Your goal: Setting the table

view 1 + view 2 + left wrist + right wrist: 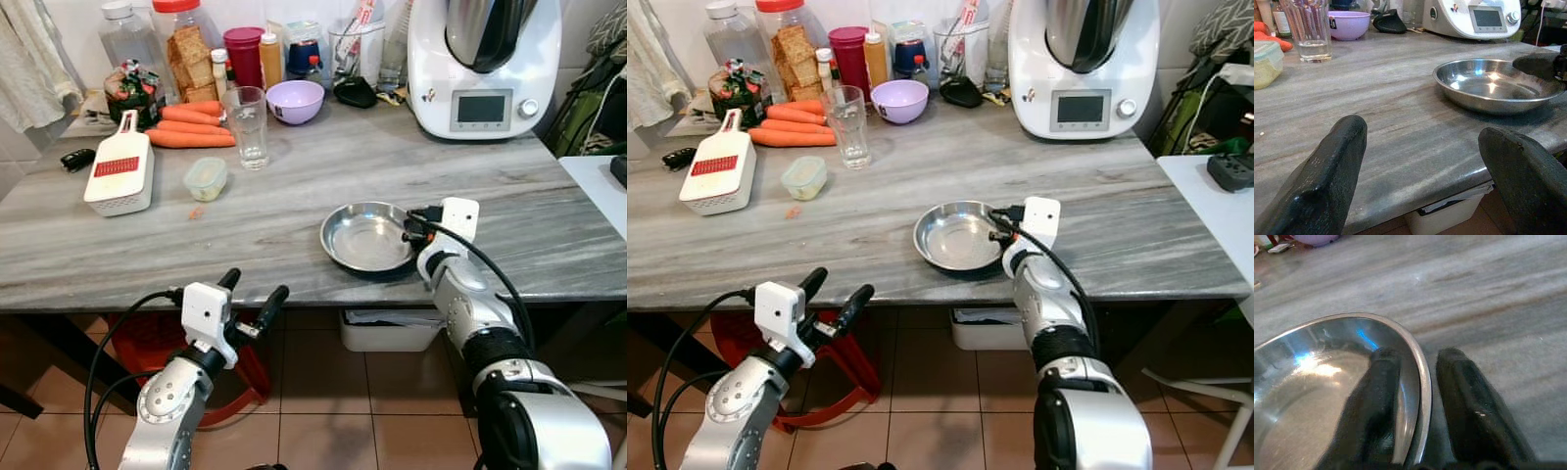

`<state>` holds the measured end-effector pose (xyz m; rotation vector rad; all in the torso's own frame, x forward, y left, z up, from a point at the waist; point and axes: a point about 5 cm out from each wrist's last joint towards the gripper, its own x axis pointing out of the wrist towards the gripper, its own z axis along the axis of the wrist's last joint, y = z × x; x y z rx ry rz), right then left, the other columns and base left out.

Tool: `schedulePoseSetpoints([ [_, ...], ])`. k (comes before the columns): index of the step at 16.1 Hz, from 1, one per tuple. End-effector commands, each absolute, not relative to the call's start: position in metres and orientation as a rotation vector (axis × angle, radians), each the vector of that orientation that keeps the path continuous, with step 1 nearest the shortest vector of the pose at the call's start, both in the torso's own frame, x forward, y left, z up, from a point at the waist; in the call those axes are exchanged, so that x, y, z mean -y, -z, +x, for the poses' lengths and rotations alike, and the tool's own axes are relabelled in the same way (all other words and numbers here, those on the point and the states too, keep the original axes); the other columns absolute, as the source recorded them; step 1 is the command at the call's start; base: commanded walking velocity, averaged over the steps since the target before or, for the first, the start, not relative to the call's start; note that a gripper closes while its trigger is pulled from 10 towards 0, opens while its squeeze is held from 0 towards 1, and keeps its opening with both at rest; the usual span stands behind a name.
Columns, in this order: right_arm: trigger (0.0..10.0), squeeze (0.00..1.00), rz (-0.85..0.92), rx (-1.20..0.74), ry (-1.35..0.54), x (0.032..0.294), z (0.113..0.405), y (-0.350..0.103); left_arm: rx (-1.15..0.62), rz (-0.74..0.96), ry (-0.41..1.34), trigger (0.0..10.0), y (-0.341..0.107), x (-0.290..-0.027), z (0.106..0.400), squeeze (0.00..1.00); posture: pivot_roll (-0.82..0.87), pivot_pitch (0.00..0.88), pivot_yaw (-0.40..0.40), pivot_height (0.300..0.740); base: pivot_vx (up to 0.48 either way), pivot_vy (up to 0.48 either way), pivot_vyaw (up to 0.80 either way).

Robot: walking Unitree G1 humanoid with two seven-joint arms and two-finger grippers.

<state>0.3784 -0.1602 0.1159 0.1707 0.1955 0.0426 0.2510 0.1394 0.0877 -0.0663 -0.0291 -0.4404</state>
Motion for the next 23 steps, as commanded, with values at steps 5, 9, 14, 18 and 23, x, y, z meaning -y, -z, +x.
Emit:
schedulePoseSetpoints([
  [5,10.0,1.00,0.194,-0.144,-0.052,0.158,0.388,-0.130,0.027,-0.080,0.499,10.0,-0.091,-0.138,0.248,0.00,-0.03,0.057,0.086,0.740,0.000,0.000,0.00],
  [9,10.0,1.00,0.196,-0.140,-0.062,0.156,0.389,-0.131,0.023,-0.111,0.559,10.0,-0.091,-0.133,0.244,0.00,-0.02,0.051,0.084,0.740,0.000,0.000,0.00],
  [14,10.0,1.00,0.194,-0.104,-0.071,0.152,0.391,-0.136,0.006,-0.121,0.600,10.0,-0.091,-0.131,0.241,0.00,-0.01,0.051,0.076,0.740,0.000,0.000,0.00],
  [18,10.0,1.00,0.069,0.067,-0.024,0.162,0.383,-0.147,0.011,-0.127,0.603,10.0,-0.092,-0.130,0.242,0.00,-0.02,0.049,0.069,0.740,0.000,0.000,0.00],
  [23,10.0,1.00,-0.065,0.190,0.077,0.196,0.345,-0.146,0.017,-0.128,0.554,10.0,-0.091,-0.130,0.245,0.00,-0.05,0.055,0.069,0.740,0.000,0.000,0.00],
])
